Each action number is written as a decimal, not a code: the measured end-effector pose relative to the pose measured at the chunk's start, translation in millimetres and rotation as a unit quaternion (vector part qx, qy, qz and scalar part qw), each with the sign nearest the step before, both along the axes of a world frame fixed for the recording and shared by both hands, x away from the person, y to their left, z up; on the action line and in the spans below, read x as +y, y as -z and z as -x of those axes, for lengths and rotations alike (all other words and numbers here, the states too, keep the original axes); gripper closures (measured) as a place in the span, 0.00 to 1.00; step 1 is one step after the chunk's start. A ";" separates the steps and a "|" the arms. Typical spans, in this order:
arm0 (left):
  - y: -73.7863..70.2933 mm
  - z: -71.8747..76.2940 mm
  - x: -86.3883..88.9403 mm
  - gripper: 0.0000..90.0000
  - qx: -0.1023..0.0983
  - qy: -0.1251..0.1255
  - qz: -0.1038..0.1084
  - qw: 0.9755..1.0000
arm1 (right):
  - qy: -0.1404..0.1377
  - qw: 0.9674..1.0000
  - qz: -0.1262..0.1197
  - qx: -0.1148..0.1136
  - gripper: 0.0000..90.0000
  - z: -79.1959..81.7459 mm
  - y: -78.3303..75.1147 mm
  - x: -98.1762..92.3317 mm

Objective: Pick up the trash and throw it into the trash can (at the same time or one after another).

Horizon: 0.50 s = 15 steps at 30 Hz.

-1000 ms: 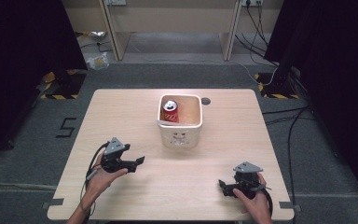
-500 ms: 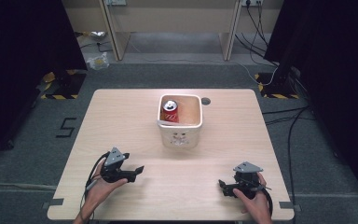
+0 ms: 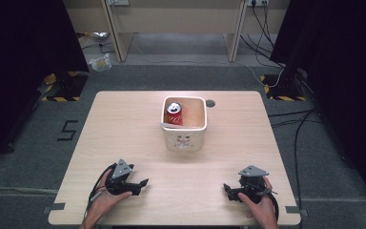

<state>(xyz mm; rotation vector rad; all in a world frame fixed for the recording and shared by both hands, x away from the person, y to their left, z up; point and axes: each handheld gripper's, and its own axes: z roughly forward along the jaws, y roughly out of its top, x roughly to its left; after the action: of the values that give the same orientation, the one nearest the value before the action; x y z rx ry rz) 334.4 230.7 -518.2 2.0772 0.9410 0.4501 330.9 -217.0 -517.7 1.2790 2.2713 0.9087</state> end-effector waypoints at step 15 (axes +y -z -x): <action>4.1 13.4 -0.6 0.18 0.011 0.008 -0.024 1.000 | 0.000 1.000 0.000 0.000 0.01 0.2 0.0 0.1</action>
<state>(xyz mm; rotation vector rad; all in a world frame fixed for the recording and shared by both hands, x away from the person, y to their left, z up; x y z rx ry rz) 321.0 230.1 -522.3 2.1342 0.9347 0.4471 330.8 -216.9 -517.7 1.2795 2.2706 0.9083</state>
